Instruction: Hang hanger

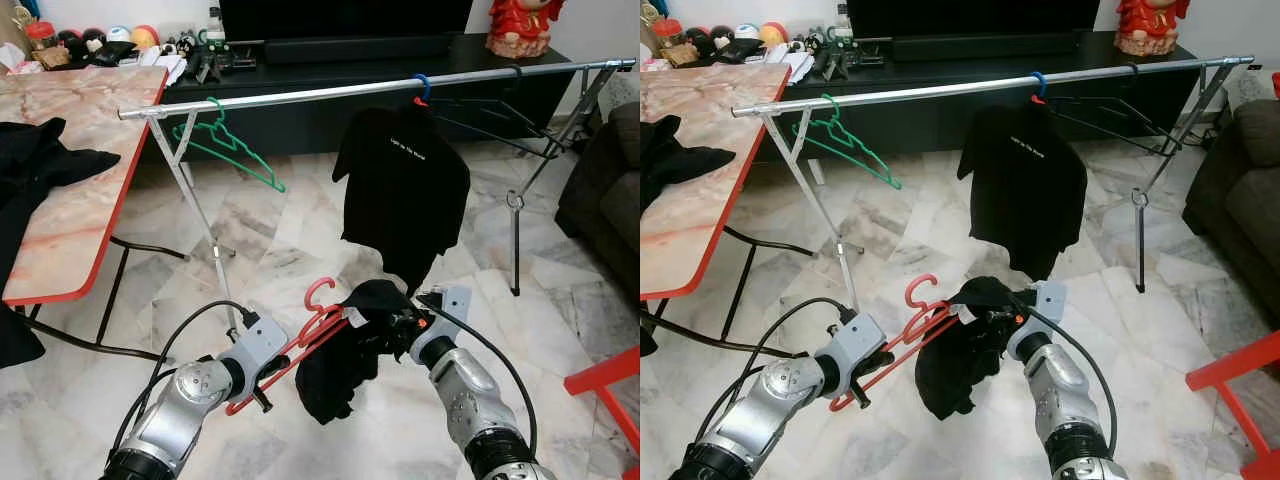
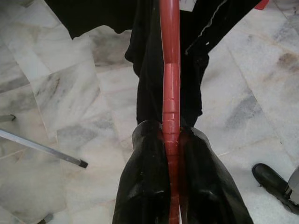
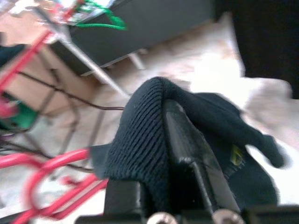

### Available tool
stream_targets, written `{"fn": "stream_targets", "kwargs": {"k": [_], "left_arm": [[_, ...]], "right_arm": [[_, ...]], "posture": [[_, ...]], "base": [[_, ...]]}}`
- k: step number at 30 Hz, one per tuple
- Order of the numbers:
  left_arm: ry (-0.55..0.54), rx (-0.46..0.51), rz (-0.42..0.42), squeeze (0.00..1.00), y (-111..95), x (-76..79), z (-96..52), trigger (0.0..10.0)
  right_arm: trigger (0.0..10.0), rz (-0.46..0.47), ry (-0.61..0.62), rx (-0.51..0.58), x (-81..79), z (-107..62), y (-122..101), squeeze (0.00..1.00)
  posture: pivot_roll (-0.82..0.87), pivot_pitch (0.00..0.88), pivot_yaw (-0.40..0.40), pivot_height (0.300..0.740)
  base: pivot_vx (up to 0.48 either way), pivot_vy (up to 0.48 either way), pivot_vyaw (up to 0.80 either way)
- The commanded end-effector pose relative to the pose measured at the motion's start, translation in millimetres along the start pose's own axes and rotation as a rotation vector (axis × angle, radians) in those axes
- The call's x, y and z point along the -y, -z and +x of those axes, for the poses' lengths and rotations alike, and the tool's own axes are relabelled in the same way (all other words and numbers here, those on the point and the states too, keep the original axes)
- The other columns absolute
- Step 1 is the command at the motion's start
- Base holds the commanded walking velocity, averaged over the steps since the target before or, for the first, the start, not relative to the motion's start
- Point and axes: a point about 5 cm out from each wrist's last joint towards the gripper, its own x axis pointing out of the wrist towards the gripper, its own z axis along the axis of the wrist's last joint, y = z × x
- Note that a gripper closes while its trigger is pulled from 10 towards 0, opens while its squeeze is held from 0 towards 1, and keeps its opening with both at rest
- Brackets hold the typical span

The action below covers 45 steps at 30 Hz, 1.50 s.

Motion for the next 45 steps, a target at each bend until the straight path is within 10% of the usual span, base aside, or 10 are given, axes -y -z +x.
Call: {"fn": "stream_targets", "kwargs": {"k": [1, 12, 21, 45], "left_arm": [[-0.010, 0.012, -0.019, 0.00, 0.3, -2.6, -0.8, 10.0], [0.025, 0.035, -0.070, 0.00, -3.0, 4.2, 3.3, 10.0], [0.019, 0.073, -0.124, 0.00, -8.2, 3.1, 4.0, 10.0], [0.016, 0.137, -0.213, 0.00, -13.3, 2.5, 4.0, 10.0]], "right_arm": [[10.0, -0.014, -0.091, 0.018, -10.6, 2.0, -2.1, 0.00], [10.0, 0.029, -0.517, 0.046, -45.9, -11.1, -11.0, 0.00], [10.0, -0.099, -0.205, -0.019, -9.5, -10.7, -5.4, 0.00], [10.0, -0.120, -0.377, -0.054, -21.2, -24.3, -2.5, 0.00]], "posture": [[0.00, 0.125, 0.004, 0.740], [-0.01, 0.128, 0.005, 0.740], [-0.01, 0.129, 0.004, 0.740], [-0.01, 0.114, 0.001, 0.740]], "base": [[0.000, 0.000, 0.00], [0.000, 0.000, 0.00], [0.000, 0.000, 0.00], [0.000, 0.000, 0.00]]}}
